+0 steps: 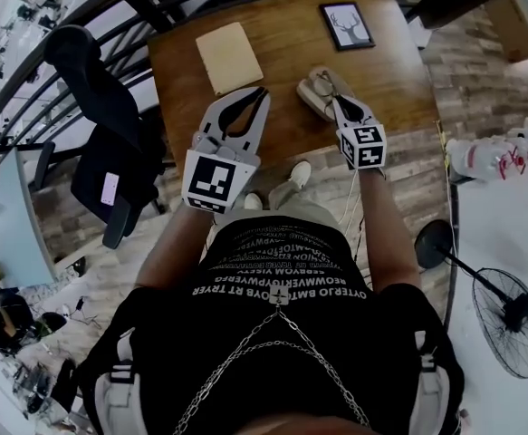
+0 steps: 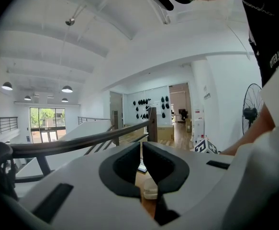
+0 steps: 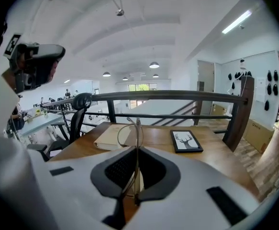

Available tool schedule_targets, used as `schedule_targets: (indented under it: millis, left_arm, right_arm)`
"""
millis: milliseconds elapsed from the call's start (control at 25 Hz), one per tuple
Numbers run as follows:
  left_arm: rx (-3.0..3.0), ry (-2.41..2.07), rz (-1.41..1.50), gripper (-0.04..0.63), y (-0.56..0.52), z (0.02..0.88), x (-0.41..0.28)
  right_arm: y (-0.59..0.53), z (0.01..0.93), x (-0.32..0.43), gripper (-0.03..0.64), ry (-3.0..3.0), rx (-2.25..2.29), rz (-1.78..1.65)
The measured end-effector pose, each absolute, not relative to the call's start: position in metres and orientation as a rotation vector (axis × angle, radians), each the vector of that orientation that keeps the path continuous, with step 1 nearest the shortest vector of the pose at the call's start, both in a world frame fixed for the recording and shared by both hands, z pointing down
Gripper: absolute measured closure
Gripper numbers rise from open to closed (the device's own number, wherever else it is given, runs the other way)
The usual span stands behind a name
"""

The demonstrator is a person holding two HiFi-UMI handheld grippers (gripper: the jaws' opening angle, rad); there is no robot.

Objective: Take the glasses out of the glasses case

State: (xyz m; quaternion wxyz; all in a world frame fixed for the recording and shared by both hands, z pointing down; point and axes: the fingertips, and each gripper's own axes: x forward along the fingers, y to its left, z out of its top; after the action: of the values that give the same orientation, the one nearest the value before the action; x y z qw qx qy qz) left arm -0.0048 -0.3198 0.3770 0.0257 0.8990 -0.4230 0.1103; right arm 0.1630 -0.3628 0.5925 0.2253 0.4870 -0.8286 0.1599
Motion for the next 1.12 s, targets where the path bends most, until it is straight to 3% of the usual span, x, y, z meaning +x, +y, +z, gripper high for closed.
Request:
schedule_targets:
  millis: [1120]
  left_arm:
    - [2.858, -1.27, 0.223, 0.557, -0.284, 0.338, -0.031]
  right_arm:
    - [-0.287, 0.402, 0.117, 0.592, -2.557, 1.525, 0.096]
